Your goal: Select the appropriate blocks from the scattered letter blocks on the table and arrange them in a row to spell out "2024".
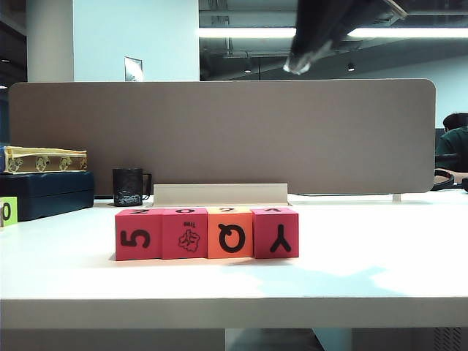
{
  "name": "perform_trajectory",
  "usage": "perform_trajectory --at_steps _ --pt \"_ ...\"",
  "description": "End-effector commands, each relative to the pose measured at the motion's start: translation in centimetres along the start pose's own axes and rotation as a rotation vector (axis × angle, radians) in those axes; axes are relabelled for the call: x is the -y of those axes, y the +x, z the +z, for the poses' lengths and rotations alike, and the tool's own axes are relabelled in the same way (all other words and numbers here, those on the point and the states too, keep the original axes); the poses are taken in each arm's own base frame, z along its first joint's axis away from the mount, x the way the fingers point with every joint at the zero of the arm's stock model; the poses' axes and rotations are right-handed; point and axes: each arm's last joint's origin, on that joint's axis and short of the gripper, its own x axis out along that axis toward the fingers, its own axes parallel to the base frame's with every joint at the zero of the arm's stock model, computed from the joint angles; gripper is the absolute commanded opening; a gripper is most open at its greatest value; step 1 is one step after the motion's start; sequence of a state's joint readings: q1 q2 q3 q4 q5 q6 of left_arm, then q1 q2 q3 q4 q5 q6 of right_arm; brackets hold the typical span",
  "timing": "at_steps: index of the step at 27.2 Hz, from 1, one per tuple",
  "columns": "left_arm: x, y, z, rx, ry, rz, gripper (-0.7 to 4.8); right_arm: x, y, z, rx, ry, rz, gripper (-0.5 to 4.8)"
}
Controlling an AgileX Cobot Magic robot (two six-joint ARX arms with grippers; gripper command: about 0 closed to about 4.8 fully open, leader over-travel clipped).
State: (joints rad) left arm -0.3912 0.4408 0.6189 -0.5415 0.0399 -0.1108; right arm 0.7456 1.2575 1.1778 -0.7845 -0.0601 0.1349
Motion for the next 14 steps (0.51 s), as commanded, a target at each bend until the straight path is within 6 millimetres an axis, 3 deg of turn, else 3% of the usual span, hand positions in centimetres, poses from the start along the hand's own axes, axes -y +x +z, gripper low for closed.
perform_trajectory --at_steps 1,8,14 --pt "-0.1 -0.1 -0.6 0.029 -0.020 0.020 -0.06 1.1 -0.3 -1.6 0.057 0.049 -0.019 -0.01" --pt "-0.5 -0.9 -1.7 0.120 -0.067 0.118 -0.06 4.9 -1.9 -7.3 0.232 0.213 -0.120 -0.01" --pt "-0.9 -1.0 -3.9 0.165 -0.115 0.138 -0.06 7.2 -3.1 -12.2 0.407 0.347 -0.234 -0.01"
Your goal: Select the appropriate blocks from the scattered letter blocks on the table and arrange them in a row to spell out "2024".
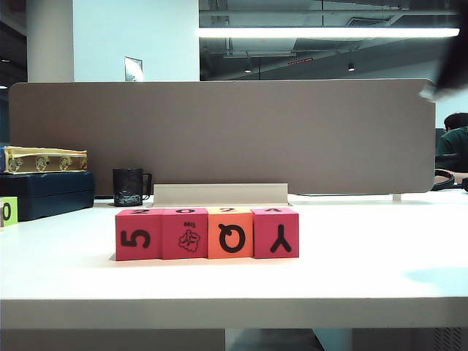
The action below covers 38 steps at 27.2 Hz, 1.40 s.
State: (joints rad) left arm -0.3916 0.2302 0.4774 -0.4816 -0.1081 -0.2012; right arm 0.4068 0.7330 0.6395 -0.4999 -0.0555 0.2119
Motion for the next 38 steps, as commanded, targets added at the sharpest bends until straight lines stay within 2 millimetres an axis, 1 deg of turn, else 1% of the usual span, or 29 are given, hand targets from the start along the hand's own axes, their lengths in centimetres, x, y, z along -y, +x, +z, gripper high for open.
perform_trajectory --at_steps 1,3,6,9,12,14,27,28,29,30,31,32,34,36,38 --pt "-0.3 0.1 -1.3 0.016 -0.021 0.026 -0.06 1.5 -0.7 -1.1 0.101 0.082 -0.031 -0.01" --pt "-0.5 0.2 -2.1 0.032 -0.032 0.029 -0.06 2.2 -0.8 -2.1 0.127 0.109 -0.036 -0.01" --pt "-0.6 0.9 -2.5 0.098 -0.133 0.044 -0.06 3.2 -0.3 -4.0 0.133 0.139 -0.086 -0.01" --pt "-0.7 0.9 -2.6 0.085 -0.130 0.064 -0.06 3.5 0.0 -4.6 0.116 0.146 -0.106 -0.01" --pt "-0.7 0.9 -2.8 0.062 -0.128 0.066 -0.06 3.7 0.1 -4.8 0.115 0.149 -0.148 -0.01" --pt "-0.7 0.9 -3.0 0.042 -0.132 0.038 -0.06 3.7 0.1 -4.8 0.112 0.150 -0.148 -0.01" --pt "-0.7 0.9 -3.0 0.040 -0.128 0.037 -0.06 3.7 0.1 -4.8 0.113 0.150 -0.148 -0.01" --pt "-0.7 0.9 -3.0 0.040 -0.112 0.038 -0.06 3.7 0.1 -4.8 0.113 0.150 -0.148 -0.01" --pt "-0.7 0.9 -3.0 0.042 -0.050 0.051 -0.06 3.7 0.1 -4.8 0.112 0.150 -0.148 -0.01" --pt "-1.0 0.9 -3.0 0.052 0.004 0.102 -0.06 3.7 0.1 -4.8 0.112 0.150 -0.148 -0.01" --pt "-1.3 1.1 -3.3 0.061 0.017 0.142 -0.06 3.7 0.1 -4.8 0.112 0.150 -0.148 -0.01" --pt "-2.0 1.6 -3.8 0.083 0.006 0.211 -0.06 3.7 0.1 -4.8 0.113 0.150 -0.148 -0.01" --pt "-3.1 2.2 -4.7 0.108 -0.026 0.296 -0.06 3.7 0.1 -4.8 0.113 0.150 -0.149 -0.01" --pt "-4.0 2.6 -5.8 0.122 -0.066 0.356 -0.06 3.6 0.1 -4.8 0.111 0.149 -0.141 -0.01" --pt "-4.6 2.7 -6.6 0.131 -0.076 0.374 -0.06 3.6 0.1 -4.8 0.112 0.150 -0.142 -0.01"
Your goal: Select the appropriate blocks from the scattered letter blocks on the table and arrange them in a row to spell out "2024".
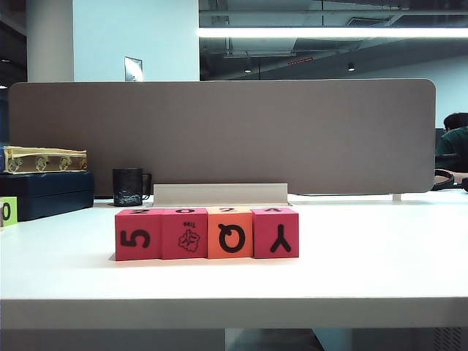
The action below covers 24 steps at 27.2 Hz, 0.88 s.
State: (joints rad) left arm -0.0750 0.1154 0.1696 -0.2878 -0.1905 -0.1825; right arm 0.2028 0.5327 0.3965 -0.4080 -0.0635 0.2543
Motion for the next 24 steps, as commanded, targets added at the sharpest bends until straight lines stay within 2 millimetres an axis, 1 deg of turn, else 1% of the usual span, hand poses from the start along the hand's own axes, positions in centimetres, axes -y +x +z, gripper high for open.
perform_trajectory --at_steps 1,3,7,11,15,24 --pt "-0.7 0.2 -0.6 0.067 -0.033 -0.009 -0.06 -0.1 -0.1 0.2 0.021 0.002 0.000 -0.01" --pt "-1.2 0.3 -1.4 0.083 -0.010 0.008 -0.06 -0.1 -0.1 0.2 0.020 0.002 0.000 -0.01" --pt "-1.3 0.7 -2.0 0.088 0.039 0.011 -0.06 -0.1 -0.1 0.2 0.020 0.002 0.000 -0.01" --pt "-1.4 1.0 -2.7 0.081 0.038 0.007 -0.06 -0.1 -0.1 0.2 0.020 0.002 0.000 -0.01" --pt "-1.3 1.2 -3.4 0.044 0.044 -0.063 -0.06 -0.1 -0.1 0.2 0.021 0.002 0.000 -0.01" --pt "-0.3 1.1 -3.6 0.023 0.113 -0.183 -0.06 -0.1 -0.1 0.2 0.021 0.002 0.000 -0.01"
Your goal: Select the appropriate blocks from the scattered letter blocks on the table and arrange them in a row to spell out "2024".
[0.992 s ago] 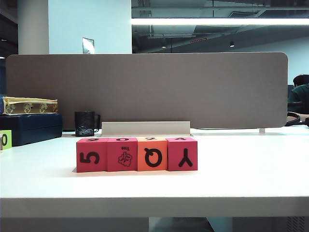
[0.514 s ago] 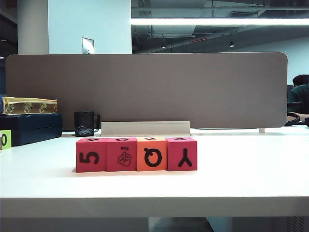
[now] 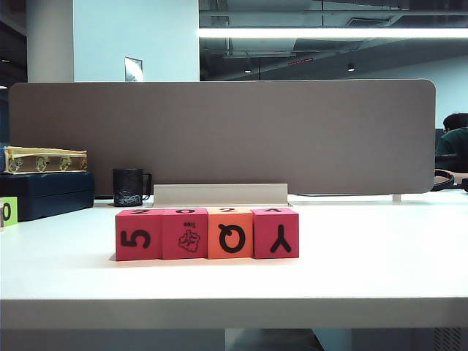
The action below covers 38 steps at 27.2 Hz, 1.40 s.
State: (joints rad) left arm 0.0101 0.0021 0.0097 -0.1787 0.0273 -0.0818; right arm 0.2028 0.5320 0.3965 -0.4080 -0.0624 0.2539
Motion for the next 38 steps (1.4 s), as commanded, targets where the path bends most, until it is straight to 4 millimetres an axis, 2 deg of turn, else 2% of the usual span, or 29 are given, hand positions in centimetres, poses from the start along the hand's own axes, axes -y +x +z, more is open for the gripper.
perform_trajectory --at_steps 1,5,26,29,31,34,38 --pt "0.4 0.0 -0.3 -0.021 0.047 -0.055 -0.06 -0.1 -0.1 0.2 0.020 0.003 0.001 -0.01" --pt "0.8 0.0 -0.3 -0.022 0.102 -0.096 -0.06 -0.1 -0.1 0.2 0.020 0.003 0.001 -0.01" --pt "0.9 0.0 -0.2 -0.012 0.098 -0.111 -0.06 -0.1 -0.1 0.2 0.020 0.002 0.001 -0.01" --pt "0.9 0.0 -0.2 -0.012 0.098 -0.111 -0.06 0.2 0.0 0.3 0.041 -0.097 -0.073 -0.01" --pt "0.9 0.0 -0.2 -0.012 0.098 -0.111 -0.06 1.2 0.2 -0.3 0.189 -0.070 -0.241 -0.01" --pt "0.9 0.0 -0.2 -0.012 0.098 -0.111 -0.06 2.2 0.0 -2.2 0.340 -0.046 -0.261 -0.01" --pt "0.9 0.0 -0.2 -0.013 0.098 -0.110 -0.06 2.8 0.1 -3.6 0.411 -0.059 -0.244 -0.01"
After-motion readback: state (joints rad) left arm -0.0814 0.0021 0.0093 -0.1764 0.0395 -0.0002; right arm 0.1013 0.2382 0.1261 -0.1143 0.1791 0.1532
